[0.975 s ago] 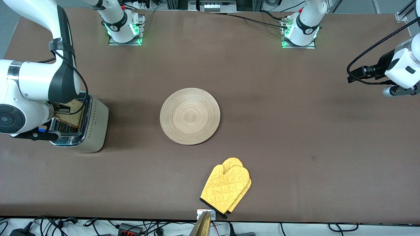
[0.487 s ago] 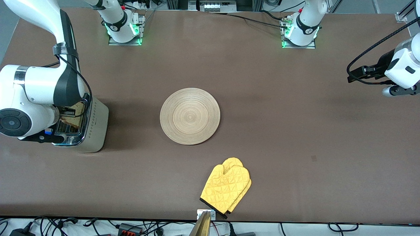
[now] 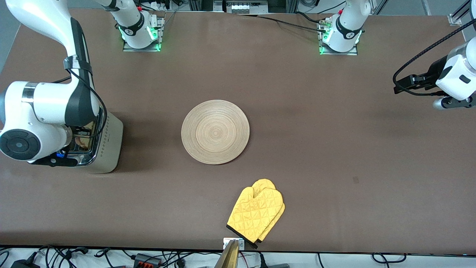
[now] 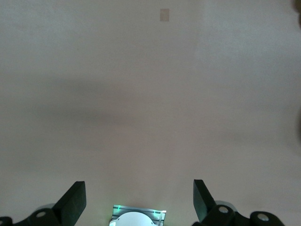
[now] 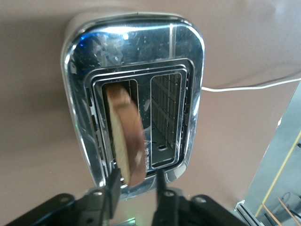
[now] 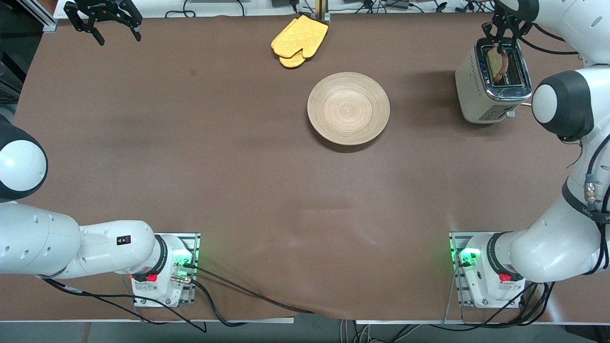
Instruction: Move plate and put bread in toaster
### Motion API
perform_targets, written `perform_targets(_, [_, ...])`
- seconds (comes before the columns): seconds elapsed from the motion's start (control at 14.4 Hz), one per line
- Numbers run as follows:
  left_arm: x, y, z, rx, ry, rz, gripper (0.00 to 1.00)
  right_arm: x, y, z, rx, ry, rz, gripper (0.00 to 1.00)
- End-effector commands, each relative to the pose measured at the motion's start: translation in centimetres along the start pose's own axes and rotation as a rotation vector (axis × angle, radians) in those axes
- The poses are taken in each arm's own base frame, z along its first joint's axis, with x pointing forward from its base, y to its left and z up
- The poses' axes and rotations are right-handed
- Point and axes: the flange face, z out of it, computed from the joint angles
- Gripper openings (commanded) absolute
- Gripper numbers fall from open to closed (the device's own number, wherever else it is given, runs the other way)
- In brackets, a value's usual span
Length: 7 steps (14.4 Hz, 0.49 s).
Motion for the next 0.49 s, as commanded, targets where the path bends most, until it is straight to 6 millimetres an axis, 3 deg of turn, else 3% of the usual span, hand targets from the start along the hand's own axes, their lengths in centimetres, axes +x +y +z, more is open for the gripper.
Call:
perform_targets(0.0, [-0.8,0.1,-0.3,-0.009,-0.001,0.005,1.0,-2.2,1.8,-3.8,0.062,0.07,0.012,1.0])
perform_targets(0.14, [-0.9,0.1,-0.4,-0.009,0.0,0.005,1.0,-3.3,3.0,-7.3,0.185,0.134,0.023,1.0])
perform_targets(0.42, [-0.8,0.1,-0.3,-0.009,-0.001,0.005,1.0,-4.3,6.0,-9.9,0.242,0.195,0.031,1.0])
